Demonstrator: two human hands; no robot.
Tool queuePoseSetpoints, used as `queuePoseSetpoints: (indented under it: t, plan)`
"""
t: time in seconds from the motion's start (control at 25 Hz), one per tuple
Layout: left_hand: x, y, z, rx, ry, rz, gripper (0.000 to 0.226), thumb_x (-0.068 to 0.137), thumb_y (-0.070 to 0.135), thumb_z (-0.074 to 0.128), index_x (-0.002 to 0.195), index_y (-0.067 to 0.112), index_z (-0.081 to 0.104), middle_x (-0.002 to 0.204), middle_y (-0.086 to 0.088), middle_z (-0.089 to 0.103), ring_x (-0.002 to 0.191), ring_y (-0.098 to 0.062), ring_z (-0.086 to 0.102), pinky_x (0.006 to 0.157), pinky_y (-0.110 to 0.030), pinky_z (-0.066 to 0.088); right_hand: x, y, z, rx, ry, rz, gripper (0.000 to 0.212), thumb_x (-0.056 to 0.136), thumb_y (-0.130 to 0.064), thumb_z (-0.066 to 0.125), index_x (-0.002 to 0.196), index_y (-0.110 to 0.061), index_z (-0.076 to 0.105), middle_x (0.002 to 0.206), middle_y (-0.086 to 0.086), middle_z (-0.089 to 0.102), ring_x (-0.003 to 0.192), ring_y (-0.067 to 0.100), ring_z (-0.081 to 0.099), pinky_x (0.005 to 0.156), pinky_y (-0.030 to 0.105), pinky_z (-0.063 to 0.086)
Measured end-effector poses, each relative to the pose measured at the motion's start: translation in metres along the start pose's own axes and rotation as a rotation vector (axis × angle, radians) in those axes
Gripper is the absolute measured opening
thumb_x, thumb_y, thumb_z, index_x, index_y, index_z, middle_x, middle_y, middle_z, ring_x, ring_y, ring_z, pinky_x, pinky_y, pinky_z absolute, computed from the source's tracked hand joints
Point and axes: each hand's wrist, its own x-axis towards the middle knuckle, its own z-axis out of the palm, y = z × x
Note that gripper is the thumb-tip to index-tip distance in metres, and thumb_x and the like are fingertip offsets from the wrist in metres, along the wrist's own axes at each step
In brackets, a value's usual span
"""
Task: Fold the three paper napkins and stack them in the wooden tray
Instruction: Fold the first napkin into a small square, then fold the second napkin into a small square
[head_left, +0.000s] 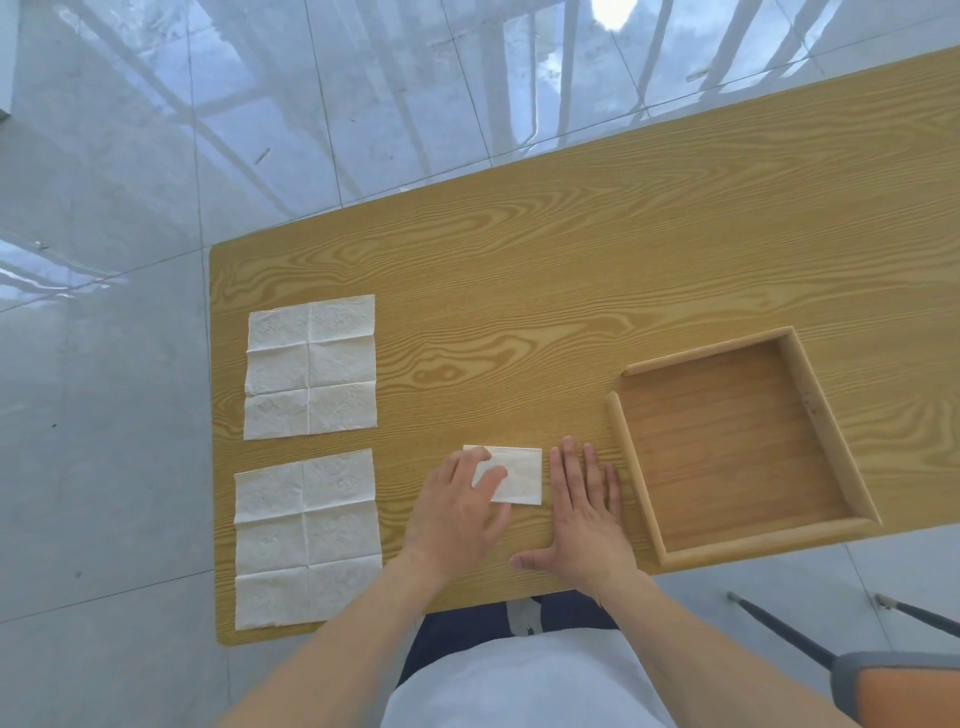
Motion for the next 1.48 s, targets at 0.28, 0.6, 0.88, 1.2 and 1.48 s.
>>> queuePoseSetpoints:
  t: [0.28,0.6,0.88,1.2,1.48]
  plan:
    - [-0.020,-0.003,0.020,0.154,-0.264,-0.006,0.066,0.094,0.060,0.026,0.150,0.035,0.003,0.161,-0.004,0.001,0.146,-0.032,0.007,0.117,-0.057,0.014,0.000,0.000,-0.001,-0.001,-0.020,-0.006,0.148,0.045,-0.098,0.043,0.153,-0.009,-0.006,0.164,0.008,-0.012,0.149,0.033,-0.012,0.116,0.052,-0.010]
    - [-0.011,-0.008,0.015,0.148,-0.253,-0.146,0.068,0.095,0.059,0.028,0.149,0.039,-0.007,0.163,-0.003,-0.008,0.147,-0.033,0.006,0.117,-0.056,0.015,0.001,0.003,0.001,-0.028,-0.041,0.013,0.149,0.044,-0.099,0.039,0.151,-0.013,-0.016,0.162,0.004,-0.022,0.147,0.029,-0.022,0.113,0.053,-0.022]
    - [-0.073,-0.045,0.003,0.049,-0.151,-0.177,0.045,0.095,0.046,0.034,0.139,0.034,0.028,0.151,0.000,0.032,0.132,-0.023,0.040,0.110,-0.042,0.031,0.002,0.001,-0.002,-0.025,-0.003,0.006,0.149,0.042,-0.102,0.034,0.144,-0.018,-0.034,0.153,-0.002,-0.042,0.140,0.025,-0.039,0.112,0.052,-0.026]
    - [-0.194,-0.149,0.001,-0.009,-0.044,-0.268,0.039,0.072,0.031,0.075,0.108,0.025,0.062,0.109,0.004,0.063,0.096,-0.019,0.064,0.077,-0.034,0.054,-0.022,-0.073,0.016,-0.176,0.088,-0.200,0.108,0.067,-0.070,0.064,0.151,-0.035,0.006,0.163,0.000,-0.005,0.148,0.033,-0.005,0.116,0.062,-0.005]
    - [-0.241,-0.217,-0.006,0.048,-0.113,-0.215,0.054,0.071,0.044,0.078,0.117,0.026,0.057,0.122,-0.001,0.061,0.108,-0.023,0.061,0.084,-0.037,0.052,-0.041,-0.184,0.061,-0.159,0.258,-0.497,0.049,0.062,-0.040,0.082,0.107,-0.024,0.068,0.111,-0.004,0.068,0.108,0.024,0.062,0.102,0.041,0.039]
